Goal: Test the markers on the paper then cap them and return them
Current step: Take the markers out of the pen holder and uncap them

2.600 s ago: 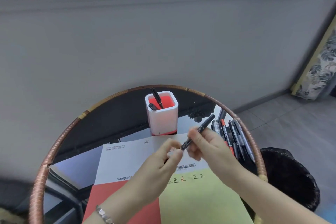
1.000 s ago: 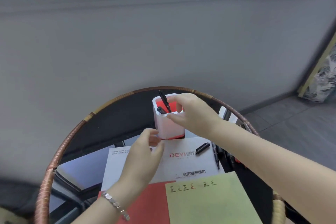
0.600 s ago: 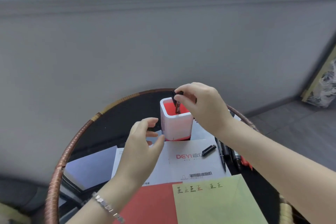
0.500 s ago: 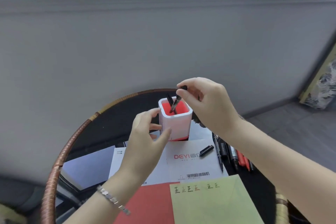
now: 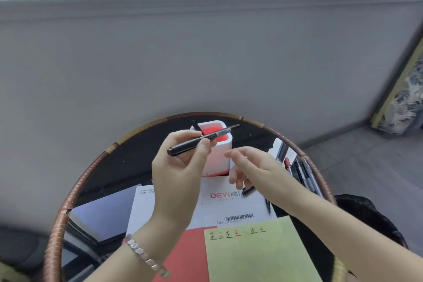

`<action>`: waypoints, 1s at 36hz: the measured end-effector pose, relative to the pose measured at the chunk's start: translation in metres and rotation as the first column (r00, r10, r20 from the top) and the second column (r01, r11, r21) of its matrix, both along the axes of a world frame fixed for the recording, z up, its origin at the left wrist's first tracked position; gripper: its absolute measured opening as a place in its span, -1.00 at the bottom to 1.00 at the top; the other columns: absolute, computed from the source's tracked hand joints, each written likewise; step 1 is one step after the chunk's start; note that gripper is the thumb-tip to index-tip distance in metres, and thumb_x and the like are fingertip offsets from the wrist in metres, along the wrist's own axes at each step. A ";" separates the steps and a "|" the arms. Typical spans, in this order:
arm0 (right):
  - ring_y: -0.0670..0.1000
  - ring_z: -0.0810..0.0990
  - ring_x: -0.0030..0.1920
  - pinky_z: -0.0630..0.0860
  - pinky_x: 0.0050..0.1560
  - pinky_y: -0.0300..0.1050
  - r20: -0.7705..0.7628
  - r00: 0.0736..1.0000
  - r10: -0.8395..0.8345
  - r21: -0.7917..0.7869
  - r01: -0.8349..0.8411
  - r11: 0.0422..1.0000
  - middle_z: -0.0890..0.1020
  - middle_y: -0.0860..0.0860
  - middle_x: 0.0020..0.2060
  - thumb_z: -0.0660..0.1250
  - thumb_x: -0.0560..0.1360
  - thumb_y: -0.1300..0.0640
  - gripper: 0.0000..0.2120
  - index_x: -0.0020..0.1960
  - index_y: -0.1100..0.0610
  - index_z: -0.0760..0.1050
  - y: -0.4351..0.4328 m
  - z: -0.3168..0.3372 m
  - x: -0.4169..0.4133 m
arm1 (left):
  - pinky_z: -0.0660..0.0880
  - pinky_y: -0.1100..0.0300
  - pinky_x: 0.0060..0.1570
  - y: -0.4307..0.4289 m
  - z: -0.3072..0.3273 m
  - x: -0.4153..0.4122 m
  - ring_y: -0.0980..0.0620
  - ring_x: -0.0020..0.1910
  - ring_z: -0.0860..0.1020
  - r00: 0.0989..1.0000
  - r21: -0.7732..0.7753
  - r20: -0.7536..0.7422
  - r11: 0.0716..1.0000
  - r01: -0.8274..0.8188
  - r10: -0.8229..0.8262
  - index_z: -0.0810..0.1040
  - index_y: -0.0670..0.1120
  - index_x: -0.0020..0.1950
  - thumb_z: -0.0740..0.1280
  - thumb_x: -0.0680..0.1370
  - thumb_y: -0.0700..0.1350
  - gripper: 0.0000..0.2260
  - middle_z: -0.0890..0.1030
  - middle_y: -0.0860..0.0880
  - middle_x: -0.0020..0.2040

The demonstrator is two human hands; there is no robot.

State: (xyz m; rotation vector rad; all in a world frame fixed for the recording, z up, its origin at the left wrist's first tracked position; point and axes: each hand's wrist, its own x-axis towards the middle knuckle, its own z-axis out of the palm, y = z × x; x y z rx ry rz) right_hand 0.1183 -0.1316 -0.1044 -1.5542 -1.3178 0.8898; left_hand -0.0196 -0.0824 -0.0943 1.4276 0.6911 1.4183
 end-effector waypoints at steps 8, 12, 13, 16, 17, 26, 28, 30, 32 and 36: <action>-0.05 0.44 -0.37 0.40 -0.20 -0.15 -0.562 0.826 -0.045 -0.010 0.047 0.999 0.53 -0.05 -0.46 0.29 0.33 -0.09 -0.64 0.04 0.09 0.51 -0.001 0.003 -0.003 | 0.54 0.28 -0.32 -0.002 -0.024 -0.010 0.11 -0.33 0.60 0.956 -0.181 -0.246 0.976 0.119 -0.162 0.63 -0.09 -0.23 0.42 0.41 -0.30 -0.88 0.66 -0.04 -0.31; -0.14 0.47 -0.44 0.44 -0.27 -0.25 -0.334 0.940 -0.062 0.031 0.077 0.997 0.54 -0.11 -0.49 0.25 0.52 0.10 -0.90 -0.01 0.09 0.51 -0.003 -0.001 -0.007 | 0.49 0.29 -0.32 -0.002 -0.037 -0.014 0.15 -0.35 0.55 0.851 -0.175 -0.476 0.972 0.155 -0.222 0.58 -0.04 -0.17 0.31 0.53 -0.22 -0.88 0.62 -0.01 -0.30; -0.16 0.46 -0.47 0.42 -0.34 -0.32 -0.284 0.957 -0.067 0.036 0.081 0.996 0.54 -0.11 -0.49 0.25 0.53 0.11 -0.92 -0.02 0.08 0.50 -0.004 -0.002 -0.009 | 0.46 0.30 -0.30 -0.003 -0.038 -0.015 0.18 -0.35 0.51 0.811 -0.143 -0.543 0.976 0.166 -0.218 0.56 -0.01 -0.16 0.27 0.55 -0.18 -0.86 0.60 -0.01 -0.29; -0.16 0.46 -0.46 0.38 -0.38 -0.37 -0.162 0.984 -0.074 0.043 0.081 0.996 0.55 -0.10 -0.45 0.26 0.52 0.10 -0.92 -0.07 0.08 0.51 -0.006 -0.011 -0.015 | 0.33 0.33 -0.40 -0.007 -0.039 -0.015 0.21 -0.43 0.37 0.714 -0.072 -0.668 0.973 0.219 -0.210 0.51 0.03 -0.15 0.16 0.60 -0.10 -0.81 0.49 0.01 -0.33; -0.16 0.46 -0.46 0.38 -0.37 -0.36 -0.129 0.989 -0.079 0.045 0.085 0.995 0.55 -0.09 -0.44 0.26 0.52 0.09 -0.90 -0.09 0.09 0.51 -0.007 -0.015 -0.017 | 0.30 0.34 -0.42 -0.009 -0.039 -0.014 0.20 -0.45 0.35 0.689 -0.051 -0.695 0.970 0.237 -0.205 0.50 0.02 -0.15 0.13 0.61 -0.09 -0.79 0.47 0.05 -0.33; -0.16 0.40 -0.50 0.34 -0.43 -0.38 -0.322 0.946 -0.047 0.096 0.082 0.992 0.48 -0.09 -0.51 0.22 0.54 0.24 -0.84 -0.22 0.14 0.46 -0.011 -0.020 -0.024 | 0.43 0.28 -0.29 -0.014 -0.033 -0.010 0.13 -0.28 0.53 0.662 0.101 -0.731 0.935 0.340 -0.162 0.49 0.00 -0.16 0.08 0.63 -0.10 -0.75 0.60 0.27 -0.19; -0.16 0.39 -0.50 0.34 -0.44 -0.38 -0.341 0.940 -0.029 0.111 0.071 0.991 0.47 -0.09 -0.53 0.21 0.54 0.26 -0.83 -0.22 0.16 0.46 -0.011 -0.017 -0.021 | 0.44 0.26 -0.26 -0.011 -0.030 -0.011 0.12 -0.27 0.53 0.664 0.063 -0.714 0.923 0.379 -0.224 0.50 0.03 -0.15 0.09 0.63 -0.08 -0.76 0.61 0.24 -0.18; -0.14 0.38 -0.50 0.34 -0.43 -0.38 -0.355 0.935 -0.011 0.119 0.057 0.991 0.46 -0.10 -0.53 0.20 0.54 0.27 -0.82 -0.23 0.16 0.44 -0.010 -0.017 -0.017 | 0.39 0.31 -0.34 -0.007 -0.028 -0.011 0.16 -0.39 0.44 0.655 0.012 -0.699 0.910 0.414 -0.289 0.52 0.07 -0.12 0.09 0.62 -0.04 -0.76 0.62 0.21 -0.17; -0.14 0.38 -0.49 0.34 -0.42 -0.37 -0.345 0.938 0.000 0.119 0.044 0.992 0.46 -0.10 -0.53 0.20 0.54 0.26 -0.82 -0.23 0.16 0.43 -0.010 -0.017 -0.015 | 0.28 0.37 -0.46 -0.005 -0.024 -0.010 0.14 -0.51 0.28 0.661 -0.094 -0.640 0.893 0.439 -0.392 0.54 0.02 -0.08 0.11 0.62 -0.04 -0.78 0.62 0.20 -0.28; -0.17 0.47 -0.46 0.38 -0.41 -0.35 -0.396 0.916 -0.061 0.101 0.109 0.989 0.54 -0.10 -0.50 0.19 0.55 0.24 -0.81 -0.23 0.14 0.45 -0.006 -0.013 -0.010 | 0.14 0.35 -0.58 0.003 -0.021 -0.005 0.17 -0.61 0.18 0.702 -0.367 -0.495 0.856 0.365 -0.512 0.50 -0.10 -0.11 0.11 0.62 -0.04 -0.76 0.33 0.11 -0.58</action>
